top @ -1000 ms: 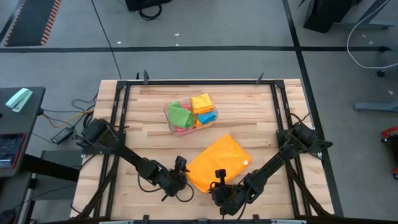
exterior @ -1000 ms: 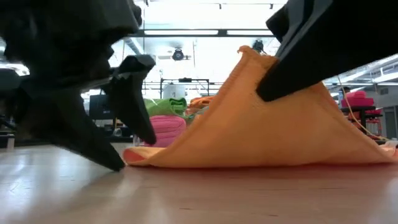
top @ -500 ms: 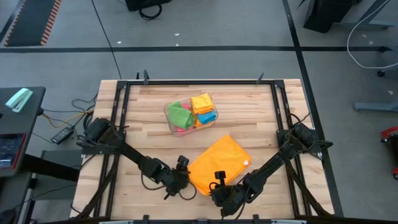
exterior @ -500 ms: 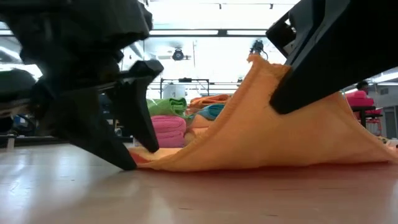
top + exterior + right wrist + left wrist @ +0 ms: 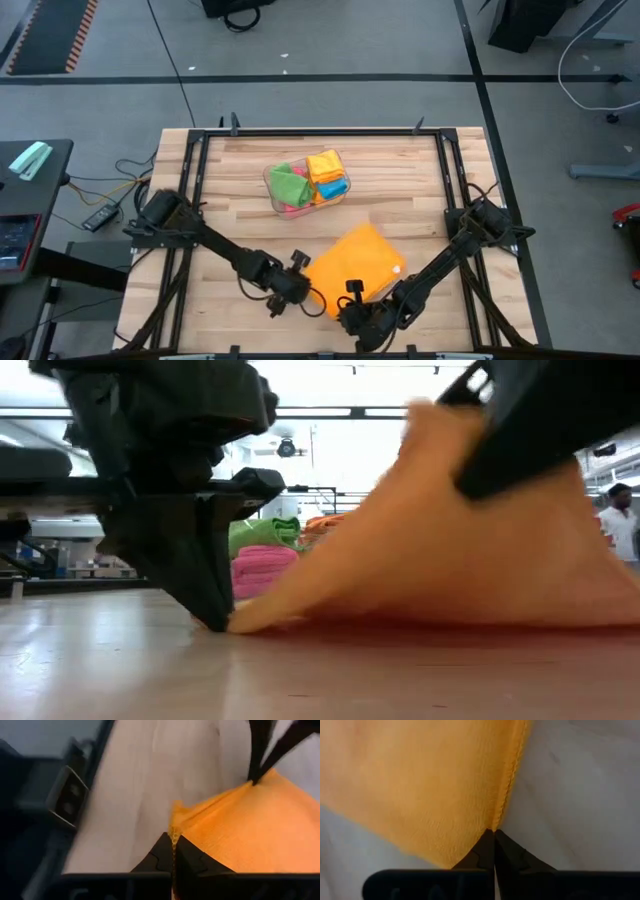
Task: Fold microfiber towels
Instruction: Fold the orange microfiber cloth
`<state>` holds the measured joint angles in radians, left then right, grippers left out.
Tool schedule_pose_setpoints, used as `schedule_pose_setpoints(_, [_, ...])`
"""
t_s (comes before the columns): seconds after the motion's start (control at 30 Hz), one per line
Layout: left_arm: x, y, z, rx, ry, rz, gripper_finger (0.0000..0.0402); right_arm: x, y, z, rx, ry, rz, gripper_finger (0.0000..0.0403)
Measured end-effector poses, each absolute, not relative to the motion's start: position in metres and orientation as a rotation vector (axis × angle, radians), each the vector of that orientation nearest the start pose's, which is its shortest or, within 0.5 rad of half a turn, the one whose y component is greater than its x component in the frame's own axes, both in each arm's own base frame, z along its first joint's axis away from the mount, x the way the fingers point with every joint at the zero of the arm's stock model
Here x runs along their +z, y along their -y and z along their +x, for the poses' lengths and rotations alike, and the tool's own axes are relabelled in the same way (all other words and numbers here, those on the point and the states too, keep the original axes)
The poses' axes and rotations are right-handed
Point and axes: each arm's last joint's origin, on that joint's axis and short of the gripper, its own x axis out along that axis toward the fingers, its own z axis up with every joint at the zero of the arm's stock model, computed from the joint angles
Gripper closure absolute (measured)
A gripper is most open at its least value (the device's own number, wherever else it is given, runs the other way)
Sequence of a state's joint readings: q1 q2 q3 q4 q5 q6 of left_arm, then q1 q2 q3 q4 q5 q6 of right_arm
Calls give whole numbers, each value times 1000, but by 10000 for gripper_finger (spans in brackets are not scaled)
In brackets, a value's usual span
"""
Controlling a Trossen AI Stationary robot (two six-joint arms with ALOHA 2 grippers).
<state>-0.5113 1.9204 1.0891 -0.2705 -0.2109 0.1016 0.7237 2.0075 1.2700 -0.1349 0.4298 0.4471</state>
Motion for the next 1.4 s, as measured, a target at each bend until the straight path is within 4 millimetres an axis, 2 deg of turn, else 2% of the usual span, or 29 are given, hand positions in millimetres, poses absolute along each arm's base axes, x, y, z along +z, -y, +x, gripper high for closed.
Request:
schedule_pose_setpoints(0.1, [145,189,318,-378,-1122,480,394,156,-271,319,87,-724,-9,395])
schedule_pose_setpoints(0.2, [164,204,317,-418,-1137,503,396,159,-280,317,110,-680,36,395])
schedule_pose_setpoints(0.37, [181,207,324,-418,-1099,584,394,158,-288,309,94,-683,77,395])
schedule_pose_setpoints(0.73, [189,165,361,-303,-962,660,393,152,-283,286,-47,-876,176,395])
schedule_pose_setpoints(1.13, [198,130,388,-241,-840,691,395,184,-256,257,-219,-1024,175,394])
schedule_pose_setpoints(1.4, [186,106,405,-202,-816,712,388,183,-243,247,-314,-1117,71,394])
